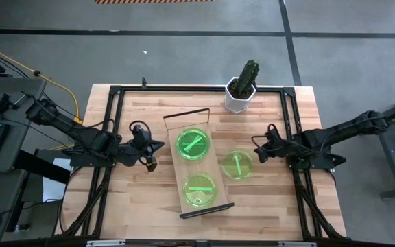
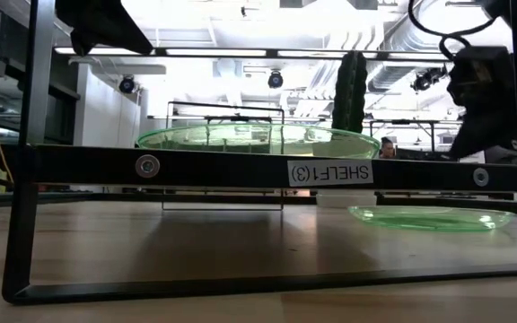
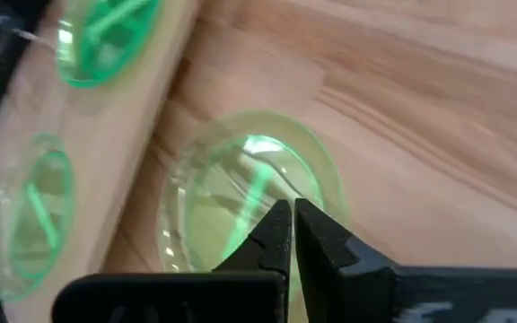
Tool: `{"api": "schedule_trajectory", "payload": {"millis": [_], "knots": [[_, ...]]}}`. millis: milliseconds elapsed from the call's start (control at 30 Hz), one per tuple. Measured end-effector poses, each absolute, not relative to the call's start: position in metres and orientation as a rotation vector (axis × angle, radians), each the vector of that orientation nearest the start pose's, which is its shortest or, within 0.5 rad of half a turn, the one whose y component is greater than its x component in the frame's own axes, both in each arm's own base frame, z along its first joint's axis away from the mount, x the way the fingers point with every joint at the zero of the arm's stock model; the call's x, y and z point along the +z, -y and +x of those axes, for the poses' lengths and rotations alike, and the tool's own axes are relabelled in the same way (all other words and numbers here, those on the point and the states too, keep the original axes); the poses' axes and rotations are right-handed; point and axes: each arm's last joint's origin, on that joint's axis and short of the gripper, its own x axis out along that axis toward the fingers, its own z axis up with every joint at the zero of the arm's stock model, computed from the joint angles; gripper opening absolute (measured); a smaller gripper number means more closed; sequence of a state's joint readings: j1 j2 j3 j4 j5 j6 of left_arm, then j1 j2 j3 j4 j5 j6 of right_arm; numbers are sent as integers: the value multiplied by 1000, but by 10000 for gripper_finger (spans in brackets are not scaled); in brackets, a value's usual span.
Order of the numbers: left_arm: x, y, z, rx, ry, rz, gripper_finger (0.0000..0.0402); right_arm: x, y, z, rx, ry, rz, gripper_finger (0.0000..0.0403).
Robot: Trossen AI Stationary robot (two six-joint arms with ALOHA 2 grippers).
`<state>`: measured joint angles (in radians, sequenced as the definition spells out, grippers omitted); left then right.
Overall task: Place and stack plates onto a shelf
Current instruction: Stack the green plate on top of the bottom green plate on the shelf
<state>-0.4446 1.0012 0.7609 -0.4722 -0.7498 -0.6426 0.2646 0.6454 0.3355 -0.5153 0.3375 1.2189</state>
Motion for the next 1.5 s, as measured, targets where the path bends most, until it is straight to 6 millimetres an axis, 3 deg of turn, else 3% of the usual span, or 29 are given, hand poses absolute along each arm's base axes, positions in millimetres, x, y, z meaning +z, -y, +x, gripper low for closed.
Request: {"api": "schedule_trajectory", "payload": {"millis": [133, 233, 533, 633, 1500], "knots": [[268, 63, 188, 479, -460, -227, 0, 170, -23, 123, -577, -643, 974, 1], [268, 61, 189, 488, -460, -232, 0, 155, -24, 123, -599, -637, 1021, 15], [270, 60, 191, 488, -436, -254, 0, 115, -21, 120, -608, -521, 1092, 161], [270, 60, 191, 492, -431, -273, 0, 108, -20, 120, -623, -470, 1096, 187], [272, 61, 192, 493, -408, -300, 0, 92, -29, 155, -659, -513, 990, 193]]}}
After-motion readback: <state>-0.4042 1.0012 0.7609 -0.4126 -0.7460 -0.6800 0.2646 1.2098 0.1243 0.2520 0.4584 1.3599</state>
